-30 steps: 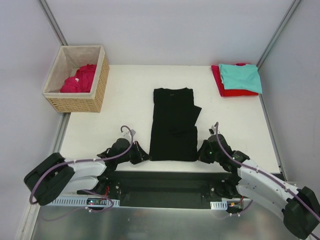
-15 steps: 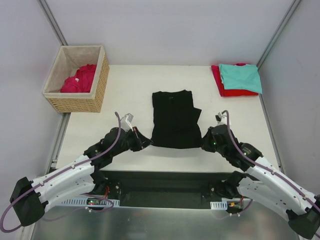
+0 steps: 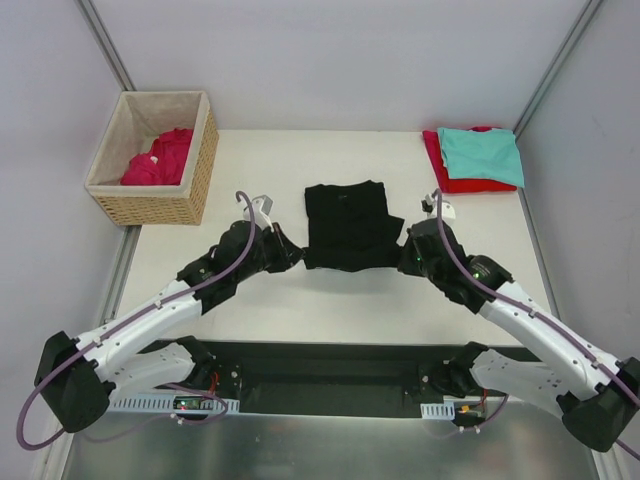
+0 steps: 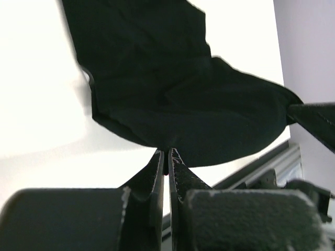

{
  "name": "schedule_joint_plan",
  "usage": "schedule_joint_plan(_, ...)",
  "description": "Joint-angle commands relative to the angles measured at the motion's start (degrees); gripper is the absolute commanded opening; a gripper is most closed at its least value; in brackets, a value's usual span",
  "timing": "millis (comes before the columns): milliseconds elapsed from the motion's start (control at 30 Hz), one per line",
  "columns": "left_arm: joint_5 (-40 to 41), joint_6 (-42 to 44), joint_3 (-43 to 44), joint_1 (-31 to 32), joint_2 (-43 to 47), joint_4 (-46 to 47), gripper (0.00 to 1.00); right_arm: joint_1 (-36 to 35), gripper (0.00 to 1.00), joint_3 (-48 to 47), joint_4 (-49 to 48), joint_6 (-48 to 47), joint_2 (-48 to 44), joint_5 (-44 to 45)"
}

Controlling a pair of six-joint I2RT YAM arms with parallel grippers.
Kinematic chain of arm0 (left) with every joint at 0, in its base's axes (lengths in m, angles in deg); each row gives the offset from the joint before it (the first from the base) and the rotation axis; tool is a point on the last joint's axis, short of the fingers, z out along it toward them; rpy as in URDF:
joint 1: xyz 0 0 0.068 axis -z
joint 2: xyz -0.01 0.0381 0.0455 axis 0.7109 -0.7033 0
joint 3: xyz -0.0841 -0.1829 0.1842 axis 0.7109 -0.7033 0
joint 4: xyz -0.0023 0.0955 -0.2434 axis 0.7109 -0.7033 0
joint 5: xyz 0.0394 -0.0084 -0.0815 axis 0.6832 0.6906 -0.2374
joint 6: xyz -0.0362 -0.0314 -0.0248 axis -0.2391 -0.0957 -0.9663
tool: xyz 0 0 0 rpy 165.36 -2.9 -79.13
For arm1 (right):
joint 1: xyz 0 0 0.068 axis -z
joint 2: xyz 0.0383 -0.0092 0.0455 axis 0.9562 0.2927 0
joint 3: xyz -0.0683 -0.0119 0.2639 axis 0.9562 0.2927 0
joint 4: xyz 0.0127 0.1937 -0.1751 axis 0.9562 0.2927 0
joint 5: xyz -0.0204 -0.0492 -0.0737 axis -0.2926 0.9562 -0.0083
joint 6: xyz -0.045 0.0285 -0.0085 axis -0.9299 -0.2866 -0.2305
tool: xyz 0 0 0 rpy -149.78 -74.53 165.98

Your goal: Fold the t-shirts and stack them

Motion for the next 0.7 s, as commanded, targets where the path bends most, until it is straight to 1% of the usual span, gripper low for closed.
schedule_joint_plan(0,-1.2,3.4,4.5,-5.2,-3.9,1.3,0.0,3.3,0.01,-4.5,-3.9,-3.2,3.4,1.1)
schedule_joint_plan(67,-3.8,3.8,5.9,-7.7,-6.0,2.6,0.0,5.3,0.01,-5.4,-4.5,-3.6,5.5,0.2)
schedule_joint_plan(200,-5.4,4.5,8.2,-10.3,-9.8,4.2,0.0,8.7,0.01,-8.3,-6.4,-4.8,9.5,-1.6)
schedule_joint_plan(333,-6.6,4.5,10.2,-11.5,-13.5,6.6,0.0,13.3,0.01,-12.0,-8.0,-6.0,14.0,-4.7)
schedule_joint_plan(500,-8.0,5.0,13.4,-12.4,-19.0,9.2,0.0,16.5,0.01,-15.9,-10.2,-6.3,20.8,-7.5)
schedule_joint_plan(667,-9.8,5.4,19.9,-14.8,-26.1,10.2,0.0,19.2,0.01,-22.0,-11.0,-7.2,27.4,-10.4)
